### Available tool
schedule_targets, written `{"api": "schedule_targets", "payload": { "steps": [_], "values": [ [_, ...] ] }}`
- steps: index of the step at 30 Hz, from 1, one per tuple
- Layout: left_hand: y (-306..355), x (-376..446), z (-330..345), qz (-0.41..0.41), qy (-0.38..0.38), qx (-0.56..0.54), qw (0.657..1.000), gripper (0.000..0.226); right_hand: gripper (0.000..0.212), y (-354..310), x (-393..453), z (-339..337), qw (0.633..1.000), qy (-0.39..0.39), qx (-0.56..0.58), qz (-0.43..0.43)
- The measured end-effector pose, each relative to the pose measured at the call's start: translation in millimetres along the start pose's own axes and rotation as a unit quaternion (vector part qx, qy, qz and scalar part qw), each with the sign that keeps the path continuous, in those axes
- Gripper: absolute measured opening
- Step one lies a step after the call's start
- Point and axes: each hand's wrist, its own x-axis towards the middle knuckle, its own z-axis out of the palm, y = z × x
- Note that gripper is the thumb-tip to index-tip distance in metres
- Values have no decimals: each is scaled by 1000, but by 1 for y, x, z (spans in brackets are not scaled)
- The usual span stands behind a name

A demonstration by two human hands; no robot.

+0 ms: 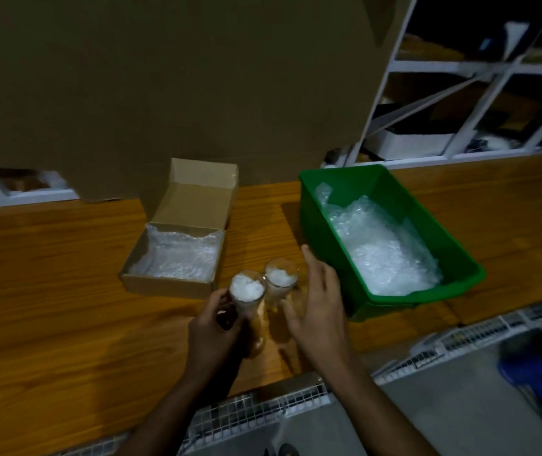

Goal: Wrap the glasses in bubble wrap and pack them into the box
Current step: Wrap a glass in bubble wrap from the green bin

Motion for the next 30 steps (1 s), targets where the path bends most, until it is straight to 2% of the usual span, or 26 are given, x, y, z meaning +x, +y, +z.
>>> {"api": "schedule_targets", "payload": {
  "steps": [3,4,6,7,9,12,14,16,21,25,28,30],
  "values": [
    [-5,3,10,-28,25,-43,998,50,60,-21,6,-54,987,118,-5,-104],
    [-6,3,12,-31,35,-36,998,54,50,-19,20,-71,983,146,-19,-106],
    [-10,2,12,-8,57,26,998,63,33,-2,66,-101,984,159,-55,-52],
    [-12,2,11,10,66,64,996,68,29,14,94,-111,988,133,-77,-5],
    [-18,2,7,64,81,127,986,76,30,53,145,-122,986,8,-136,99],
    [-28,3,2,137,111,200,964,76,45,109,187,-111,927,-245,-243,149],
    [-29,2,1,138,129,190,963,70,53,130,191,-96,898,-315,-268,153],
    [-26,1,1,121,139,151,971,62,48,143,189,-83,892,-324,-285,137],
    [-19,-1,3,117,138,104,978,55,14,141,189,-84,905,-268,-318,86],
    [-20,0,3,106,122,102,982,52,10,127,187,-98,923,-220,-309,66],
    [-19,0,1,100,121,88,984,51,4,115,180,-109,960,-80,-264,47],
    [-19,0,0,93,121,80,985,51,3,107,171,-110,970,17,-243,14]
  ]
}}
